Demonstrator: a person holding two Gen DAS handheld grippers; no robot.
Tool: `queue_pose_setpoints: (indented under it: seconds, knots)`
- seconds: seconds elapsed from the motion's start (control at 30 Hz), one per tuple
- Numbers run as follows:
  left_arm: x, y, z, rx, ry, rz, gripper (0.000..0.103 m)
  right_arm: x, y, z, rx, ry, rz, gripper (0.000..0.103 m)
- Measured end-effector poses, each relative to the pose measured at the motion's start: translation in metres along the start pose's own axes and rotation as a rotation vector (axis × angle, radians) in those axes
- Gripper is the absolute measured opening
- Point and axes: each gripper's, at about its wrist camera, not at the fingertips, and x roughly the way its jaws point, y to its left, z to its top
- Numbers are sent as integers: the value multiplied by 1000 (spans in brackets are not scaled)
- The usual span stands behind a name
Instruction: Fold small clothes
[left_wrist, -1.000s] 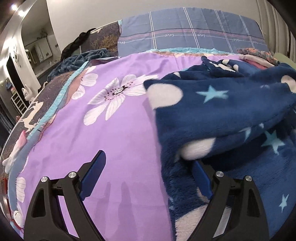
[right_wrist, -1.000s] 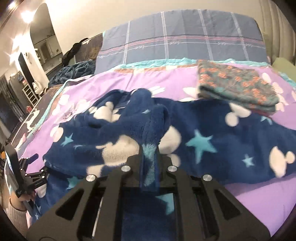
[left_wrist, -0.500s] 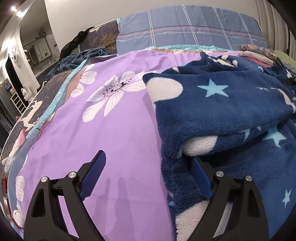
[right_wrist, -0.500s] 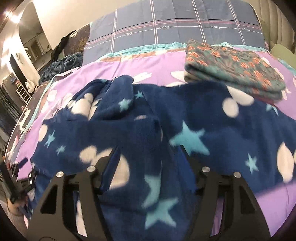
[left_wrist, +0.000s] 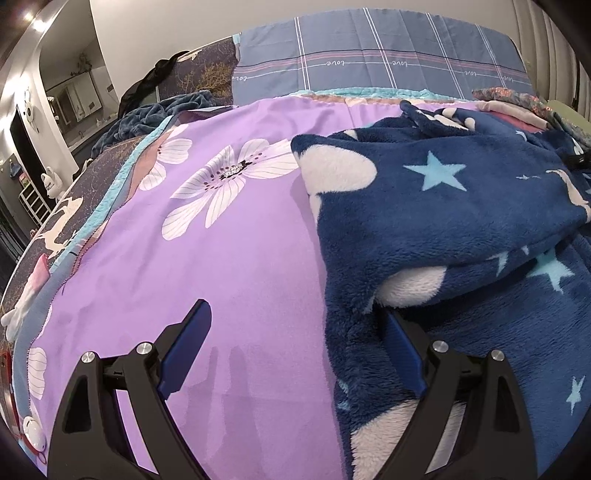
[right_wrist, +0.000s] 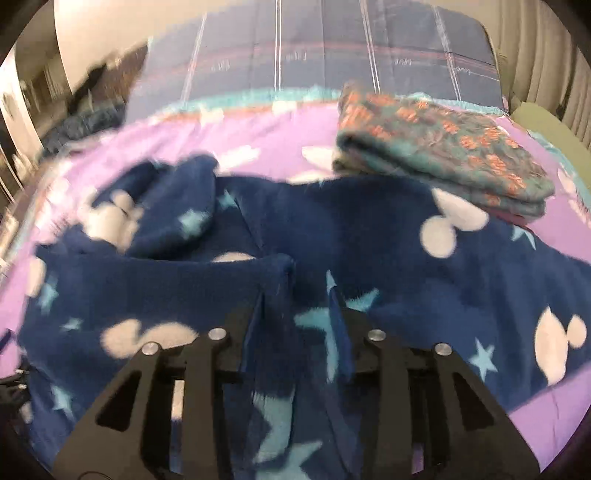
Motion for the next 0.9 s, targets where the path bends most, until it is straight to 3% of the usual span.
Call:
queue_pose_setpoints:
  seconds: [0.13, 0.2, 0.23, 0.3, 0.4, 0.47, 0.57, 0.7, 0.8, 0.9]
  knots:
    - [-3, 1, 0, -6, -7, -7, 89, -40, 4, -16, -60, -21, 141, 40]
    - [-10, 2, 0, -6, -32, -10, 81, -44, 7, -30, -96, 28, 236, 39]
    - [-17, 1, 0, -2, -44, -17, 77, -41, 9, -36, -104, 52, 244, 39]
    - [-31, -1, -1, -2, -53, -44, 58, -25, 13, -53, -129, 115, 197, 39]
    - [-65, -4, 3, -33, -78, -182, 45, -11, 8, -69, -99, 93, 200, 41]
    - [-80, -9, 12, -29, -103, -216, 45, -13, 4, -69, -68, 84, 233, 46]
    - [-86, -26, 34, -18, -133, -244, 45, -10, -2, -71, -55, 80, 299, 62]
    - [-32, -51, 61, -104, -43, -330, 45, -14, 9, -74, -105, 65, 286, 71]
    - [23, -73, 55, -29, 57, -255, 54, -13, 13, -75, -119, 56, 282, 72]
    - [26, -81, 54, -4, 46, -231, 56, -12, 6, -75, -87, 53, 322, 72]
